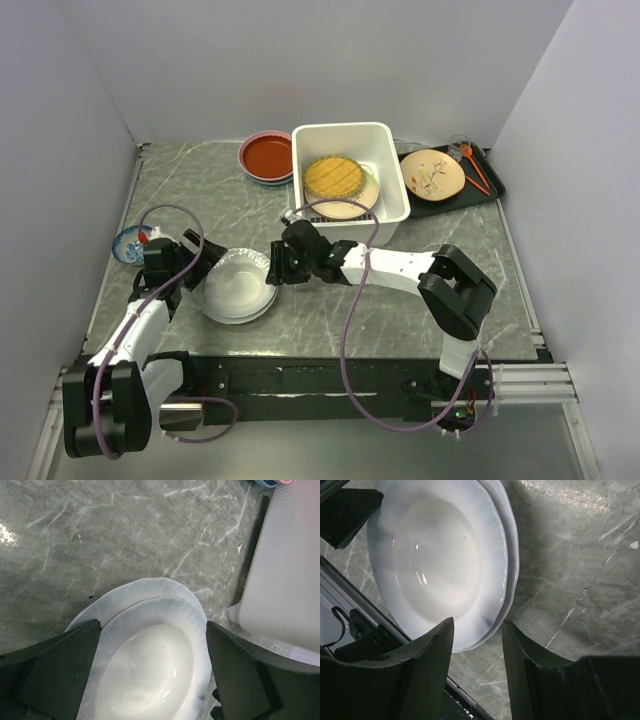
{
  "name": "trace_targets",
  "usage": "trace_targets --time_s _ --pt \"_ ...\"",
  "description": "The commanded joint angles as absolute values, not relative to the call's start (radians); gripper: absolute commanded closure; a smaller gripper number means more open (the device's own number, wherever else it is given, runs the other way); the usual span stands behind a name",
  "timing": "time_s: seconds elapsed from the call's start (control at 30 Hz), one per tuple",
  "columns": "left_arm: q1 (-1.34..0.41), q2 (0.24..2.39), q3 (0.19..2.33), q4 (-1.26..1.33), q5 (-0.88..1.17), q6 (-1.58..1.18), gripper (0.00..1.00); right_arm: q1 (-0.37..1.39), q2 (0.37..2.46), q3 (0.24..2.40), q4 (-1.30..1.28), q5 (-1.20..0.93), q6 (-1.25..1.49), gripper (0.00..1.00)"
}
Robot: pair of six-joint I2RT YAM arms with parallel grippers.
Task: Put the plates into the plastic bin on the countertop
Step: Pick up the plate at the center of the board.
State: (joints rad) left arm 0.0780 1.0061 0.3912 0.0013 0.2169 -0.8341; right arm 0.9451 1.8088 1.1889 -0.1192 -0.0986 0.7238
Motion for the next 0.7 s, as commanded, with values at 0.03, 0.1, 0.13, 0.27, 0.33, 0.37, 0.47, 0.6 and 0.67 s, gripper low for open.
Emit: trace_targets --time_s 0.03,0.1,0.13,0.27,0.33,0.37,0.47,0.6,0.67 --pt "0.067 1.022 0.354 -0.117 0.232 -0.825 0.05 0.93 1.842 1.181 -0.103 -0.11 0.761 0.49" --pt "0.066 1.019 0.354 -0.118 0.233 -0.822 0.05 0.93 1.853 1.18 -0.083 -0.127 0.762 0.49" --pt "0.066 1.012 0.354 -0.12 0.236 -0.824 0.05 0.928 1.852 1.171 -0.072 -0.132 0.767 0.49" --pt "0.063 1.005 0.35 -0.118 0.242 -0.828 0.05 0.928 1.867 1.177 -0.055 -0.159 0.775 0.5" --pt "0.06 1.002 0.348 -0.115 0.247 -0.83 0.05 0.928 1.879 1.178 -0.054 -0.161 0.779 0.5" --pt "0.058 0.999 0.348 -0.117 0.247 -0.831 0.05 0.928 1.879 1.177 -0.051 -0.164 0.782 0.5" --pt "0.049 0.996 0.341 -0.106 0.255 -0.839 0.05 0.927 1.885 1.172 -0.034 -0.173 0.785 0.5" --pt "0.031 0.997 0.337 -0.101 0.25 -0.847 0.05 0.93 1.881 1.157 0.041 -0.204 0.792 0.5" --pt "0.022 1.002 0.337 -0.097 0.249 -0.848 0.05 0.928 1.872 1.135 0.083 -0.224 0.799 0.5"
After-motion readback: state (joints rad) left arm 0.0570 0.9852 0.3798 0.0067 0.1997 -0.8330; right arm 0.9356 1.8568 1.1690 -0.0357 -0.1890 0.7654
